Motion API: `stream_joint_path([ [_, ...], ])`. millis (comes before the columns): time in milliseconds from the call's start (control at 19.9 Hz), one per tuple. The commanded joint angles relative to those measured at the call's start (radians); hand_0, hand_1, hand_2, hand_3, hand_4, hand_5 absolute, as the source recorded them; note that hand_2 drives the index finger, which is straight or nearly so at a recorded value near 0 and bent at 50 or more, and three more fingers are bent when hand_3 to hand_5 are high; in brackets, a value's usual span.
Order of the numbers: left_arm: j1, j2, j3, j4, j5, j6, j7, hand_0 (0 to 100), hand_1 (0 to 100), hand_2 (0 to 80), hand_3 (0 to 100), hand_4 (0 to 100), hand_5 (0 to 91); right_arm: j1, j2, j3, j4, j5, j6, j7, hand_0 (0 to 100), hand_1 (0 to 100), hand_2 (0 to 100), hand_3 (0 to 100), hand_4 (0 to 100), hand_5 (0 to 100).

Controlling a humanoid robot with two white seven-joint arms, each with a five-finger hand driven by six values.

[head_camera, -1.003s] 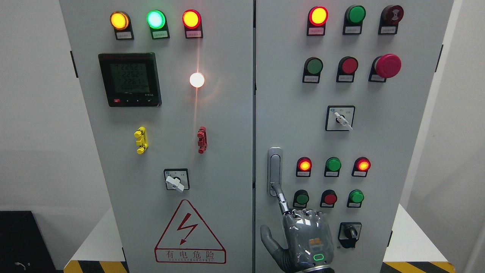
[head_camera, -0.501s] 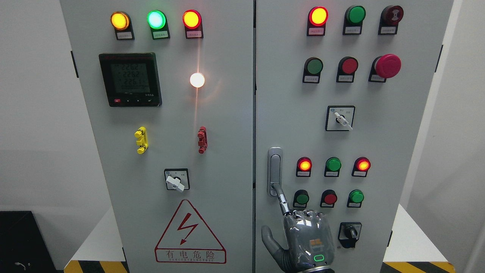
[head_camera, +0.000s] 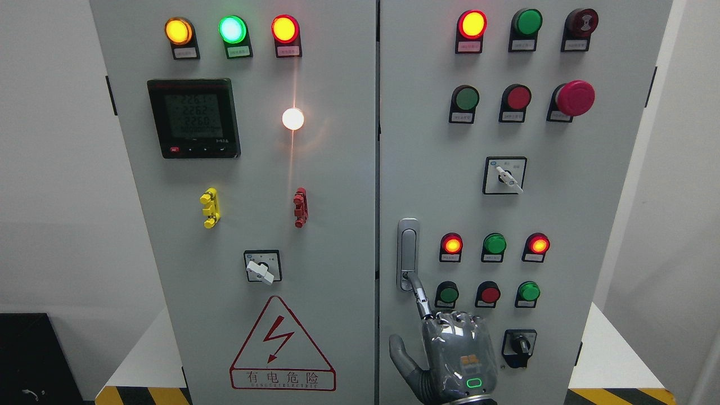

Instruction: Release door handle

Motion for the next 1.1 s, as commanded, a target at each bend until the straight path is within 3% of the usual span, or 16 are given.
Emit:
stream_joint_path([
  [0,0.000,0.000,0.000,0.001,0.000,-0.001,-0.001,12,56,0.0,0,0,0.0,0.001,0.001,0.002,0.005,0.000,0.000,0.001,46,37,4,100,100,100],
  [1053,0.000,0.000,0.000,0.001,0.000,-0.001,-0.001,12,56,0.0,0,0,0.0,0.001,0.001,0.003,0.026,0.006,0.000,0.003,46,37,5,100,100,100],
])
